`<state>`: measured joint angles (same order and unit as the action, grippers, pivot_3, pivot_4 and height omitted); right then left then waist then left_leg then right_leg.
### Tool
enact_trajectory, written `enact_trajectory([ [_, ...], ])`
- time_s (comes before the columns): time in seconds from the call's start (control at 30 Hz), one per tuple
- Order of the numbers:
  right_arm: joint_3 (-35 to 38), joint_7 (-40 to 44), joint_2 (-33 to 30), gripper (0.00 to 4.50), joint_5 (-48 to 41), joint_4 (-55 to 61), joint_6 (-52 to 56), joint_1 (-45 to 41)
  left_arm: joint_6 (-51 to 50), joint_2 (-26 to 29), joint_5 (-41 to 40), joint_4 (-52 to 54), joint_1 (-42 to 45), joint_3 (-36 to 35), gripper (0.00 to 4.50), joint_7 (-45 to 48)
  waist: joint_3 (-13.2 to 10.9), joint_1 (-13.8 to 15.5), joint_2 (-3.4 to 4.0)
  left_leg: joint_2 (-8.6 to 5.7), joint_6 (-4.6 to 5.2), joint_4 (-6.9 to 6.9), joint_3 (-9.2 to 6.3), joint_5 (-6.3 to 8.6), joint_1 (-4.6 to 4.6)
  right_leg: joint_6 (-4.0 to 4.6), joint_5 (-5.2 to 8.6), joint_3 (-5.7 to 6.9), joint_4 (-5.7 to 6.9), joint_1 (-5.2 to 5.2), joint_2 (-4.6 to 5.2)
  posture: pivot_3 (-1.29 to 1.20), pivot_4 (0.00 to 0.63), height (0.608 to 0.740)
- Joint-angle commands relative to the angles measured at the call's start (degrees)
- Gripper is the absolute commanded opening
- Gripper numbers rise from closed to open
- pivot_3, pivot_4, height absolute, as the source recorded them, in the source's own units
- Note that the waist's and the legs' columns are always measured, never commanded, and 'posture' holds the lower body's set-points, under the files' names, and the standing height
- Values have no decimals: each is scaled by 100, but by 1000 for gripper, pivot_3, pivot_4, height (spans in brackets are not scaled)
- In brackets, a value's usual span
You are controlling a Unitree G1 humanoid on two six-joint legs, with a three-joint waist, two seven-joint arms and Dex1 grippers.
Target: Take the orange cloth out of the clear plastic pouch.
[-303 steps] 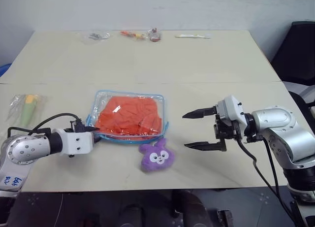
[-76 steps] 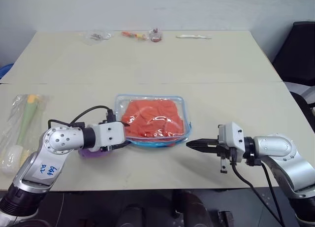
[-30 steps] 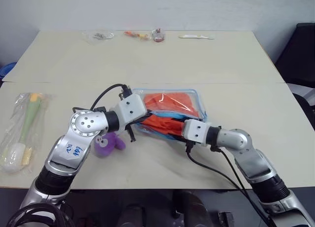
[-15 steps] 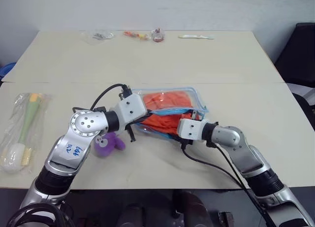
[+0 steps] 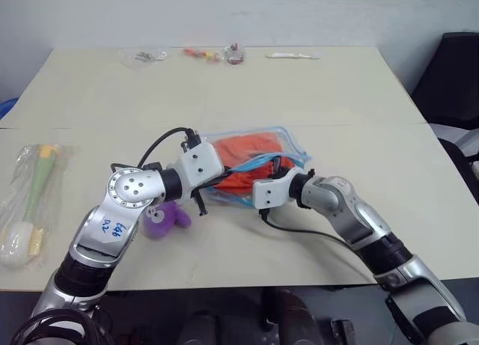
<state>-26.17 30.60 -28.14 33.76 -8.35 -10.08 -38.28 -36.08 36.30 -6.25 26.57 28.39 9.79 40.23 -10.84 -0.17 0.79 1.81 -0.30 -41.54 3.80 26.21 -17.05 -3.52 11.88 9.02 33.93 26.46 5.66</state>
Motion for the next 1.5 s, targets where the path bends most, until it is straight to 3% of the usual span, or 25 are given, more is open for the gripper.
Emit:
enact_trajectory([
  [0.03, -164, -162, 151, 4453, 345, -502, 73, -185, 172, -28, 18, 171, 8, 14, 0, -9, 0, -20, 0, 0, 0, 0, 2, 0, -1, 0, 0, -2, 1, -1, 0, 0, 150, 740],
  [0.23, -389, -195, 476, 4453, 474, -1110, 158, -177, 261, -42, 55, 75, 28, 41, 0, -27, 11, -58, -7, 2, -1, 0, 2, -1, 2, 0, 0, -3, 2, -5, 0, 0, 150, 740],
  [0.3, -382, -164, 542, 4083, 410, -1134, 124, -134, 286, -45, 69, 31, 45, 40, 0, -26, 18, -81, -10, 3, -1, 0, 1, -1, 4, 0, 0, -3, 3, -8, 0, 0, 150, 740],
  [0.53, -353, -119, 492, 1678, 395, -974, 43, -2, 300, -46, 97, -12, 50, 7, 0, -25, 19, -109, -9, 3, -3, 0, -6, -2, 2, 1, 0, 0, 2, -8, 0, 0, 150, 740],
  [0.57, -351, -123, 488, 1538, 399, -977, 33, 2, 300, -45, 98, -18, 47, 1, 0, -26, 19, -111, -9, 3, -3, 0, -6, -2, 2, 1, 0, 0, 2, -8, 1, 0, 150, 740],
  [0.73, -329, -74, 407, 12, 340, -957, -54, 44, 252, -93, 142, -43, 85, 50, 0, -79, 19, -117, -10, 3, -3, 1, -7, -2, 2, 1, 0, 1, 1, -8, 1, 0, 150, 740],
  [0.97, 206, 893, 326, 12, -913, 68, 129, 353, 151, -157, 500, -303, 141, 263, 0, -312, 18, -57, -10, 2, -3, 1, -13, -2, 1, 0, 0, 5, -5, -5, 2, 0, 150, 740],
  [1.33, 1020, 3330, -1098, 12, -3759, 2060, -32, 957, 252, -506, 1022, -1273, 587, 426, 0, -835, 14, 25, -7, -2, 0, 0, -16, -2, 1, -2, -1, 13, -11, 0, 1, 0, 150, 740],
  [1.5, 1299, 4167, -1550, 12, -5174, 2696, 590, 1174, 381, -601, 1129, -1600, 784, 415, 0, -903, 12, 30, -10, -2, 1, 0, -13, -1, 0, -2, -1, 12, -10, -1, 0, 0, 150, 740],
])
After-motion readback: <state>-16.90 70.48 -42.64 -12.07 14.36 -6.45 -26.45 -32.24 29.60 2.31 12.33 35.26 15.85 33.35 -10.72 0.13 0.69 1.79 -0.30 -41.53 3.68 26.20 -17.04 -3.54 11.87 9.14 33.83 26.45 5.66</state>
